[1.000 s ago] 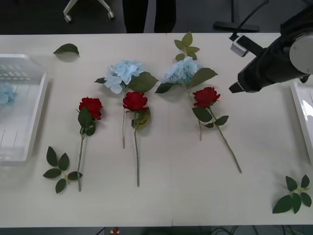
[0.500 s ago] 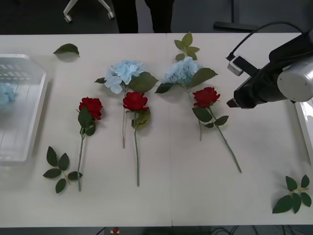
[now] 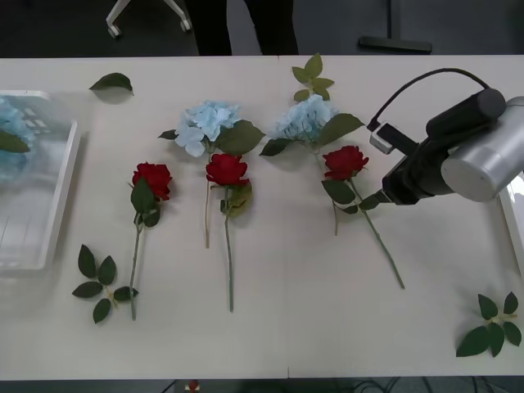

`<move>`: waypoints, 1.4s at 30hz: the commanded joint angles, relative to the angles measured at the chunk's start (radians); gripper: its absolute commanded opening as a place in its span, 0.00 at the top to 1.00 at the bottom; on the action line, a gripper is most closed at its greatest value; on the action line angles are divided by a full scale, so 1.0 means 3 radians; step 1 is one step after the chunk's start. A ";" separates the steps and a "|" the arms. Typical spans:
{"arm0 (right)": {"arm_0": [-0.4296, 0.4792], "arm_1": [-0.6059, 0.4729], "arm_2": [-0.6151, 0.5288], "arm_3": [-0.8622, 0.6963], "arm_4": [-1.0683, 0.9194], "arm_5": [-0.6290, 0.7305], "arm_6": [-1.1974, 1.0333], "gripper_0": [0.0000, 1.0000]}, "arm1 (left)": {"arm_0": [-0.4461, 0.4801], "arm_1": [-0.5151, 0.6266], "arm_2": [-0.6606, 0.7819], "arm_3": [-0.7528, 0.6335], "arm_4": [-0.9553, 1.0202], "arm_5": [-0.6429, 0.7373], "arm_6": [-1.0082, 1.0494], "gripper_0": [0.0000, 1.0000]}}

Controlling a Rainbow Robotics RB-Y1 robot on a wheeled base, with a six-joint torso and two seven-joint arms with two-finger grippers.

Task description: Place the red flowers into the right box and the blue flowers into the left box. If a person shows an open palm, hand one flower to the person first, then continue sorting.

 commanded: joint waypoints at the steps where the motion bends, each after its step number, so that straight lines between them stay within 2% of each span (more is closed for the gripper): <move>1: -0.0065 -0.0068 0.0053 -0.0090 0.0075 -0.0061 -0.0284 0.00 | -0.0181 0.0108 0.0148 -0.0609 0.0057 0.0632 0.0178 0.06; 5: -0.0065 0.0014 0.0063 -0.0085 0.0141 0.0031 -0.0294 0.00 | -0.0303 0.0102 -0.0082 -0.1136 0.0093 0.1051 0.0730 0.06; 8: -0.0065 0.0055 0.0089 -0.0085 0.0182 0.0072 -0.0309 0.00 | -0.0339 0.0092 -0.0405 -0.1458 0.0098 0.1087 0.1344 0.06; 11: -0.0065 0.0127 0.0125 -0.0034 0.0238 0.0072 -0.0330 0.00 | -0.0360 0.0031 -0.0768 -0.1647 0.0037 0.1010 0.1753 0.00; 18: -0.0075 0.0290 0.0191 0.0115 0.0300 0.0056 -0.0335 0.00 | -0.0360 -0.0215 -0.1529 -0.1693 -0.0423 0.0535 0.2080 0.00; 23: -0.0096 0.0362 0.0324 0.0248 0.0305 -0.0097 -0.0365 0.00 | -0.0390 -0.0317 -0.2102 -0.1488 -0.0955 0.0116 0.2106 0.00; 31: -0.0101 0.0495 0.0329 0.0406 0.0346 -0.0107 -0.0371 0.00 | -0.0610 -0.0383 -0.2552 -0.0829 -0.1236 -0.0687 0.2070 0.00; 36: -0.0116 0.0541 0.0329 0.0457 0.0377 -0.0097 -0.0371 0.00 | -0.0718 -0.0445 -0.2700 -0.0512 -0.1354 -0.0968 0.2008 0.00; 42: -0.0126 0.0566 0.0345 0.0498 0.0392 -0.0087 -0.0376 0.00 | -0.0784 -0.0501 -0.2808 -0.0317 -0.1507 -0.1086 0.1952 0.00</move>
